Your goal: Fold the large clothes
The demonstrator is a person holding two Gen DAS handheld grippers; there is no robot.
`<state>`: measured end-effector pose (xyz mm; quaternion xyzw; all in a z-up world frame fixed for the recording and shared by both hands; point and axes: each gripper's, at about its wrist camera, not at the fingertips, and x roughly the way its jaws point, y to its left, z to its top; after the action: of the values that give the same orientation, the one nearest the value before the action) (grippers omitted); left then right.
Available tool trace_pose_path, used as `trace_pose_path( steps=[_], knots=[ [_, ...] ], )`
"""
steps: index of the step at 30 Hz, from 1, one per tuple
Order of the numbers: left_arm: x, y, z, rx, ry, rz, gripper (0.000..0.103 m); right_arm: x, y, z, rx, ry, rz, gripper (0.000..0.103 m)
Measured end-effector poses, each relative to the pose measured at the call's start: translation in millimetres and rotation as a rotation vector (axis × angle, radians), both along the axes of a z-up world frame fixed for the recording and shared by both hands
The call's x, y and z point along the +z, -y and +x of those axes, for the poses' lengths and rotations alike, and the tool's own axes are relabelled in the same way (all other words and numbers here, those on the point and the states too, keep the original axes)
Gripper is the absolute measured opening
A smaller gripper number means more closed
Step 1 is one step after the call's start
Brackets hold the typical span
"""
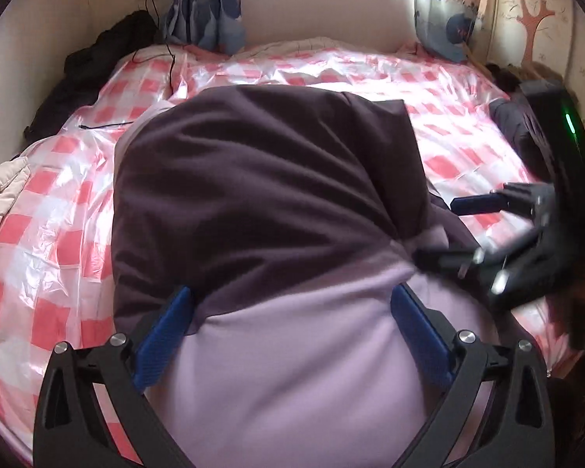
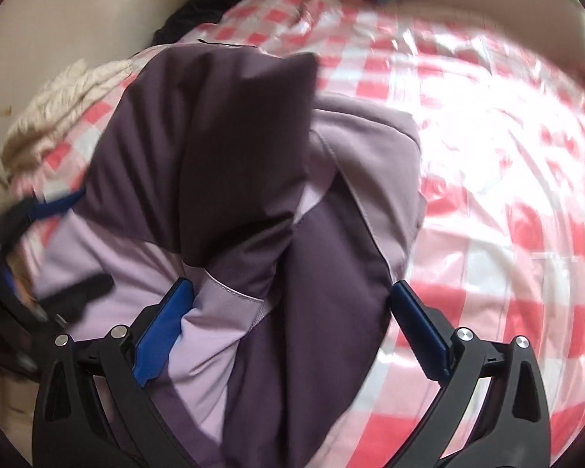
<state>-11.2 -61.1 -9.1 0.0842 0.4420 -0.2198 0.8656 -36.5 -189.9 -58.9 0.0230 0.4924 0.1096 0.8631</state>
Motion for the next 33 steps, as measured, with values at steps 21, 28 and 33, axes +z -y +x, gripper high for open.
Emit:
trace_pose_path(
  steps=[21,28,33],
  knots=[
    [-8.8,17.8,-22.1,-0.048,0.132,0.026,0.096,-74.8,54.1,43.8,-0.302,0.177,0.452,0.096],
    [-9.5,10.4,-24.0,-0.037,0.145,0.015,0.096,-33.1,40.7,27.2,-0.251,0.121,0.284,0.096],
    [-10.2,3.7,-22.5,-0.025,0.146,-0.01,0.096,-7.7,29.3,-49.3,-0.216,0.203,0.151,0.096]
  ],
)
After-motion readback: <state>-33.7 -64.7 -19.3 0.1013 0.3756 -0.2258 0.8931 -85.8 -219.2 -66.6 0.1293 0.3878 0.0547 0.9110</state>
